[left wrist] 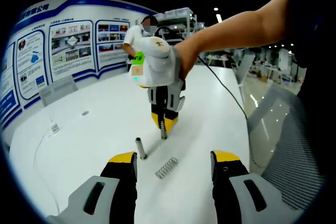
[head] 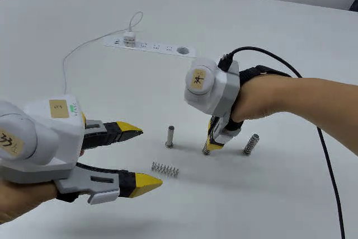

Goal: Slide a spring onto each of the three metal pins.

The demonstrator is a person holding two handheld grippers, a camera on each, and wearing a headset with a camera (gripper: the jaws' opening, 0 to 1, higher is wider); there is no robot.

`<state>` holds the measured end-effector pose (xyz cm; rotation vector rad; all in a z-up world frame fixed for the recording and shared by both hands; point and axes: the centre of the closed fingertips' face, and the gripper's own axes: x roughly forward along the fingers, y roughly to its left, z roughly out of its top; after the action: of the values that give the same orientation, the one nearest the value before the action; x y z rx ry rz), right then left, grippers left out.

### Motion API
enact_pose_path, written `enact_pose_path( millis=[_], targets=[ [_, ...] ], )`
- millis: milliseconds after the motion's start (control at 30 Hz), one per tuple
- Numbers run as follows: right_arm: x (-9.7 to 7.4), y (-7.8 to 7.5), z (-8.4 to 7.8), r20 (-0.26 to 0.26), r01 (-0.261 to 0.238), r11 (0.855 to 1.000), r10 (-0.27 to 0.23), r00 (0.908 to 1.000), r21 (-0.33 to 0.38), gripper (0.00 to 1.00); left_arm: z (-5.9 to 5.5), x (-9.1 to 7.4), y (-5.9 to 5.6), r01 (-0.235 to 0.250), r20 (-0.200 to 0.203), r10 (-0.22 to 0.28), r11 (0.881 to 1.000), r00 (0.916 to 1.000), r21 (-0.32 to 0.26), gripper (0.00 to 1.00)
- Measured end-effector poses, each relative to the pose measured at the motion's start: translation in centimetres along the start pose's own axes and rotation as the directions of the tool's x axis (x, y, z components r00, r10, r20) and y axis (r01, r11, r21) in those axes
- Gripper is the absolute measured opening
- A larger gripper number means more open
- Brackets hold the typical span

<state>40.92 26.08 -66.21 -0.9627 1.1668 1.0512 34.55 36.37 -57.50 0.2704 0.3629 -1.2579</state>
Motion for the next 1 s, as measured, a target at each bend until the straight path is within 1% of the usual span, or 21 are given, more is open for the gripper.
enact_pose_path(
  millis=[67,133,300,533,600,700,800,867,900,967,1000],
  targets=[
    [0.1,0.0,-0.1,0.004,0.001,1.0,-0.001,1.0,0.002,0.13,-0.1,0.0,0.0,0.0,-0.002,0.0,1.0,1.0,-0.001,0.58],
    [0.1,0.1,-0.2,0.009,-0.002,1.0,0.002,1.0,0.007,0.15,-0.1,0.0,0.0,-0.001,-0.003,0.001,1.0,1.0,-0.001,0.58],
    [-0.7,0.0,-0.2,0.035,0.015,1.0,-0.015,0.9993,0.014,0.19,-0.1,-0.1,0.1,-0.003,-0.001,0.003,1.0,1.0,-0.002,0.58],
    [-3.6,0.3,0.7,0.088,0.062,0.998,-0.061,0.9942,-0.004,0.22,-0.3,-0.4,0.3,-0.01,-0.008,0.01,1.0,0.9999,-0.004,0.58],
    [-4.5,0.6,1.4,0.113,0.077,0.997,-0.076,0.9906,-0.01,0.22,-0.5,-0.4,0.4,-0.013,-0.013,0.013,1.0,0.9998,-0.006,0.57],
    [-5.3,1.5,2.6,0.156,0.078,0.997,-0.076,0.9848,-0.008,0.21,-0.7,-0.5,0.3,-0.015,-0.017,0.015,1.0,0.9997,-0.007,0.57],
    [-5.0,2.7,3.7,0.172,0.059,0.998,-0.056,0.9835,-0.015,0.19,-0.9,-0.5,0.3,-0.017,-0.025,0.017,1.0,0.9995,-0.004,0.57],
    [-4.4,3.7,4.7,0.189,0.034,0.999,-0.029,0.9816,-0.023,0.19,-1.1,-0.5,0.2,-0.018,-0.029,0.018,1.0,0.9994,-0.003,0.57],
    [-4.0,4.1,5.1,0.191,0.023,0.999,-0.018,0.9813,-0.025,0.18,-1.1,-0.6,0.3,-0.019,-0.03,0.019,1.0,0.9994,-0.004,0.57],
    [-3.3,4.5,5.4,0.19,0.018,0.999,-0.012,0.9817,-0.031,0.18,-1.2,-0.6,0.3,-0.021,-0.029,0.021,1.0,0.9994,-0.006,0.57],
    [-2.7,4.7,5.6,0.184,0.013,0.999,-0.005,0.983,-0.039,0.18,-1.3,-0.7,0.4,-0.023,-0.031,0.023,1.0,0.9992,-0.008,0.57]
  ],
)
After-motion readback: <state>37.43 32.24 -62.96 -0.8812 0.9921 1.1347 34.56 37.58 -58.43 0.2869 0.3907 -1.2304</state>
